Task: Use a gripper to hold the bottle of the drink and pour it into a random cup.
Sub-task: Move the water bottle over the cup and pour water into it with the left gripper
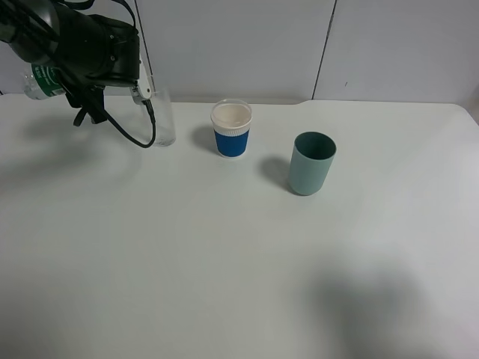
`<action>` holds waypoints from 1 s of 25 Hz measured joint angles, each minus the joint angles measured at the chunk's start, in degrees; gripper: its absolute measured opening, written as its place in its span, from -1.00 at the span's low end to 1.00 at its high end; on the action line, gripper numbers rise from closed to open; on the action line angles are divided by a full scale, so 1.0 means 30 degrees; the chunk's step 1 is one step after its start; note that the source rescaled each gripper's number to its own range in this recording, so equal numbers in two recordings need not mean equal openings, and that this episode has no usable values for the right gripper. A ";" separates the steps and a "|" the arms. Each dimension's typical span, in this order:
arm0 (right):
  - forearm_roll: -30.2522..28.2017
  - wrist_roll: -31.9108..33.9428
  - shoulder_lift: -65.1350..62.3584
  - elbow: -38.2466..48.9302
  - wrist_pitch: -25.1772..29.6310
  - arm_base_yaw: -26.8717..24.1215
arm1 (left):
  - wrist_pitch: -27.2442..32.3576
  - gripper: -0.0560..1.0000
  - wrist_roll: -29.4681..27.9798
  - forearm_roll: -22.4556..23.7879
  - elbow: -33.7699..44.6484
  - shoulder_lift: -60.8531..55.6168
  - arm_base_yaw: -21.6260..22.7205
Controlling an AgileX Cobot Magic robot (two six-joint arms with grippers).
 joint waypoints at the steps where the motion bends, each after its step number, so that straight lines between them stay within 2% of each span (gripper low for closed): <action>1: 0.0000 0.0000 0.0000 0.0000 0.0000 0.0000 | 0.0073 -0.89 0.0040 0.0067 0.0000 0.0000 0.0000; 11: 0.0000 0.0000 0.0000 0.0000 0.0000 0.0000 | 0.0283 -0.89 0.0065 0.0853 0.0000 0.0000 0.0000; 25: 0.0000 0.0000 0.0000 0.0000 0.0000 0.0000 | 0.0418 -0.89 0.1420 0.1392 0.0000 0.0000 0.0000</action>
